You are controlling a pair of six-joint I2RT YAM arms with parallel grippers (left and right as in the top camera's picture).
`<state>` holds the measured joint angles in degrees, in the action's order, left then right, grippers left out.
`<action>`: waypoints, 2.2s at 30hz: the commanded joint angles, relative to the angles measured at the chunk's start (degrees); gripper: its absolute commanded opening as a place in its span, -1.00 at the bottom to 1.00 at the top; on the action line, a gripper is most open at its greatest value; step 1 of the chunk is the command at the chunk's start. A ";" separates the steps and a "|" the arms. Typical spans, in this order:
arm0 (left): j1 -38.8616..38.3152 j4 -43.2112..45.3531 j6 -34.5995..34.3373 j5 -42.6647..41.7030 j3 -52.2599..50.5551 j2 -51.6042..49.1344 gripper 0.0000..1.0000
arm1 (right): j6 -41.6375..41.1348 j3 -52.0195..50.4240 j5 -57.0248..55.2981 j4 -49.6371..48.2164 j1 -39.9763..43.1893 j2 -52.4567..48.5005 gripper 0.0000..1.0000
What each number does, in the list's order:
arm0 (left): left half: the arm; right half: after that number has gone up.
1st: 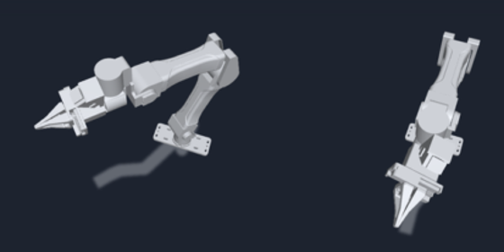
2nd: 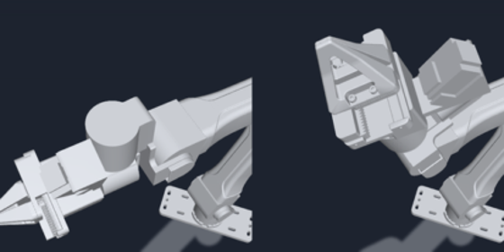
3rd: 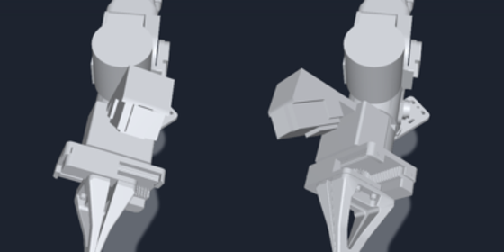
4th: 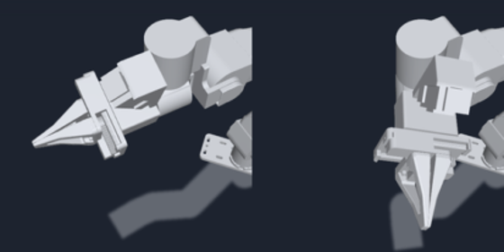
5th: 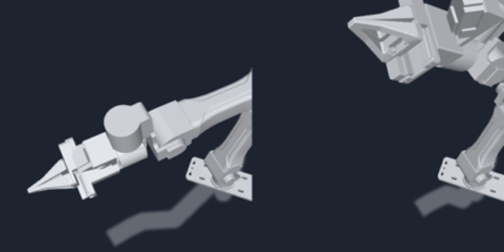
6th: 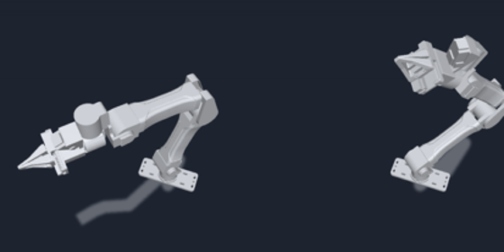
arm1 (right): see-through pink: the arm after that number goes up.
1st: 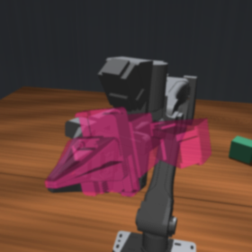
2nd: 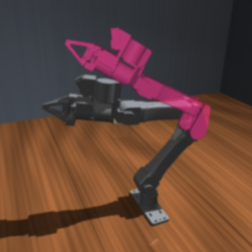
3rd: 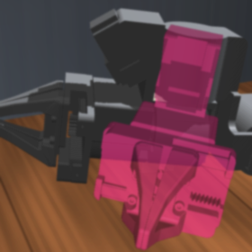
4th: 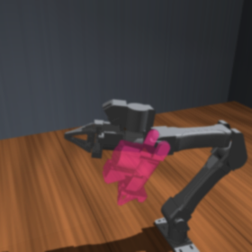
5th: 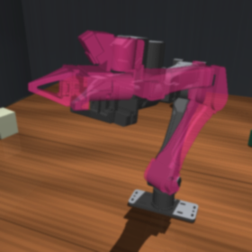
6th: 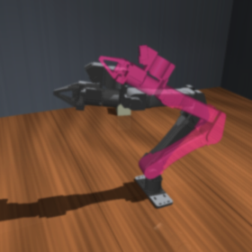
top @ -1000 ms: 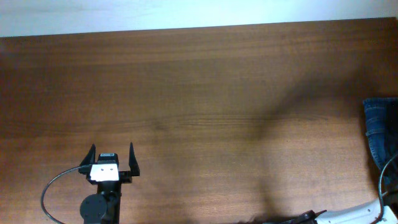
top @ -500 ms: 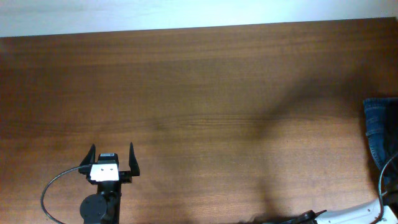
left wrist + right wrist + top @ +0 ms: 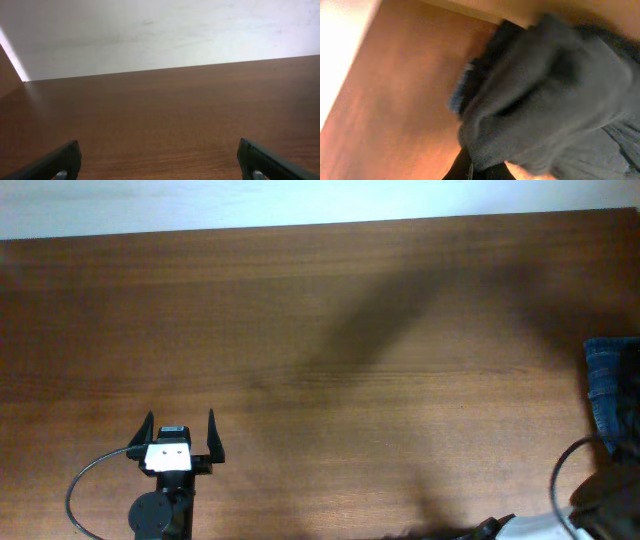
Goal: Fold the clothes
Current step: 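Grasp the dark green Nike shirt with the right gripper, then lift the shirt and drop it at the table center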
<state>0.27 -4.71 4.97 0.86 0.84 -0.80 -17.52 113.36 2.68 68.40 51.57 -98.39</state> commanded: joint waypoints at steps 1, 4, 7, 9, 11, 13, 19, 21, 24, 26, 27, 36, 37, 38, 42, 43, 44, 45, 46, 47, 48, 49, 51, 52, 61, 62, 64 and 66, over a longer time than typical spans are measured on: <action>-0.07 -0.04 0.74 0.39 -0.33 0.44 0.98 | 1.42 1.46 -1.42 0.63 -4.61 4.57 -0.92; -0.07 -0.04 0.74 0.39 -0.33 0.44 0.99 | 4.13 1.46 -1.31 0.79 -10.21 8.28 -0.92; -0.07 -0.04 0.74 0.39 -0.33 0.44 0.99 | 8.46 1.75 -1.22 0.79 -17.53 11.80 -0.92; -0.07 -0.04 0.74 0.39 -0.33 0.44 0.99 | 11.87 2.25 -1.18 0.83 -23.12 13.75 -0.92; -0.07 -0.04 0.74 0.39 -0.33 0.44 0.99 | 14.38 2.71 -1.11 0.92 -28.61 15.19 -0.92; -0.07 -0.04 0.74 0.39 -0.33 0.44 0.99 | 15.87 2.71 -0.79 0.81 -33.99 16.17 -0.92; -0.07 -0.04 0.74 0.39 -0.33 0.44 0.99 | 15.54 2.69 0.57 0.90 -48.00 16.11 -0.92; -0.07 -0.04 0.74 0.39 -0.33 0.44 0.98 | 15.15 2.69 1.27 0.79 -51.87 15.69 -0.92; -0.07 -0.04 0.74 0.39 -0.33 0.44 0.98 | 15.15 2.69 2.93 0.26 -57.20 14.71 -0.92; -0.07 -0.04 0.74 0.39 -0.33 0.44 0.98 | 15.17 2.69 3.10 0.17 -60.89 13.90 -0.92; -0.07 -0.04 0.74 0.39 -0.33 0.44 0.98 | 15.17 2.69 3.10 0.17 -62.42 13.46 -0.92; -0.07 -0.04 0.74 0.39 -0.33 0.44 0.98 | 11.80 2.69 2.71 -0.87 -71.32 7.52 -0.92; -0.07 -0.04 0.74 0.39 -0.33 0.44 0.98 | 10.43 2.69 2.69 -1.09 -71.84 6.84 -0.92; -0.07 -0.04 0.74 0.39 -0.33 0.44 0.98 | 9.09 2.69 2.67 -1.14 -72.28 6.21 -0.92; -0.07 -0.04 0.72 0.39 -0.33 0.44 0.98 | 7.52 2.69 2.43 -1.07 -73.37 4.63 -0.92; -0.07 -0.04 0.74 0.39 -0.33 0.44 0.99 | 7.54 2.69 2.19 -0.94 -73.37 4.57 -0.92; -0.07 -0.04 0.74 0.39 -0.33 0.44 0.99 | 7.54 2.69 1.38 -0.66 -73.35 4.57 -0.92; -0.07 -0.04 0.74 0.39 -0.33 0.44 0.99 | 7.56 2.69 -0.74 -0.04 -73.35 4.59 -0.92; -0.07 -0.04 0.74 0.39 -0.33 0.44 0.98 | 7.56 2.69 -3.54 0.81 -73.26 4.76 -0.92; -0.07 -0.04 0.74 0.39 -0.33 0.44 0.98 | 7.56 2.69 -6.78 1.84 -73.24 4.96 -0.92; -0.07 -0.04 0.74 0.39 -0.33 0.44 0.99 | 7.56 2.69 -9.99 2.86 -73.24 5.16 -0.92; -0.07 -0.04 0.74 0.39 -0.33 0.44 0.98 | 7.58 2.69 -13.49 4.02 -73.24 5.42 -0.92; -0.07 -0.04 0.74 0.39 -0.33 0.44 0.98 | 7.82 2.71 -18.01 5.79 -73.24 5.77 -0.92; -0.07 -0.04 0.74 0.39 -0.33 0.44 0.98 | 8.74 2.71 -19.76 6.86 -73.22 5.84 -0.92; -0.07 -0.04 0.74 0.39 -0.33 0.44 0.98 | 9.94 2.71 -28.85 11.56 -68.85 5.88 -0.92; -0.07 -0.04 0.74 0.39 -0.33 0.44 0.99 | 9.94 2.71 -28.85 11.67 -67.14 5.88 -0.92; -0.07 -0.04 0.74 0.39 -0.33 0.44 0.98 | 9.97 2.73 -28.50 11.85 -63.34 5.90 -0.92; -0.07 -0.04 0.74 0.39 -0.33 0.44 0.98 | 11.10 2.95 -25.79 11.98 -60.11 5.95 -0.92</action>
<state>0.27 -4.71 4.97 0.86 0.84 -0.80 -7.35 114.98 -22.13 80.31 -12.58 -94.13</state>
